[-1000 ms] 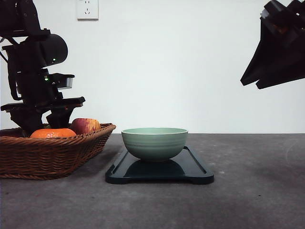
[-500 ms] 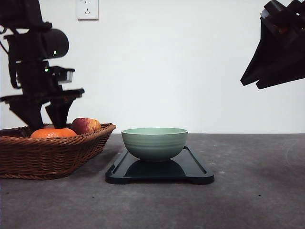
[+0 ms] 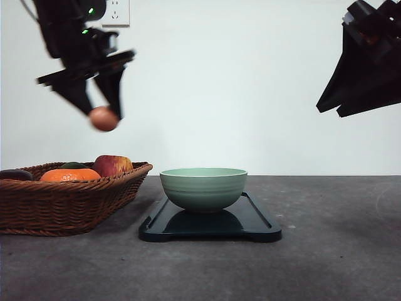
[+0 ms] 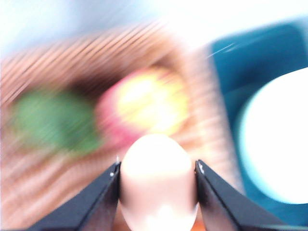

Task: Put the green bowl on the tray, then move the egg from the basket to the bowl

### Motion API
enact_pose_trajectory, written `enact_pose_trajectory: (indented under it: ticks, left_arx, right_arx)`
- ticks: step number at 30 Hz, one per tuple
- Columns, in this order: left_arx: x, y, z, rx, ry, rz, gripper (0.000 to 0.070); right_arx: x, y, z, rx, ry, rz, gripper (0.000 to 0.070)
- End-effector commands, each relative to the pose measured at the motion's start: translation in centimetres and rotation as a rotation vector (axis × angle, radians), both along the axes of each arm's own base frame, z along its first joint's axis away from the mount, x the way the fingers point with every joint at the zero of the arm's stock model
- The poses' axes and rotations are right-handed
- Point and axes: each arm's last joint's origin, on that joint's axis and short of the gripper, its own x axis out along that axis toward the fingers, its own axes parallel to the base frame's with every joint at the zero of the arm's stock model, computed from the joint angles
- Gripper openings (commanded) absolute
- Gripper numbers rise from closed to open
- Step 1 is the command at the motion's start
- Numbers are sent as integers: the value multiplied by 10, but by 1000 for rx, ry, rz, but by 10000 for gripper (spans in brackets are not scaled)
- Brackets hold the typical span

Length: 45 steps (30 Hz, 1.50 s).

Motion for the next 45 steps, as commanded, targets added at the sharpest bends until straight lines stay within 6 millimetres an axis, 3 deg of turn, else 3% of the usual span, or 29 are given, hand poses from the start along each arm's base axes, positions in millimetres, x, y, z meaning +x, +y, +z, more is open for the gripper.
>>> enact_pose_trajectory:
  ticks: [1,10,15,33,45]
  left_arx:
    - [3,-11,7,-56,-45,-51,212]
    - [-4,-64,17,-125,-191,-200,212]
    - [-8,-89,12,-111,-229,-263,211]
    - [2,-140,-71,2,-73,-347,210]
    - [1,-160,-104,96,-54,-373,183]
  right_arx:
    - [1,2,1,-2,-12,8,239]
    - [1,2,1,-3,-12,7,239]
    - [1,2,1,-3,-12,8,239]
    - [1,2,1,-3,-12,8,239]
    - [1,2,1,-3,-12,8,239]
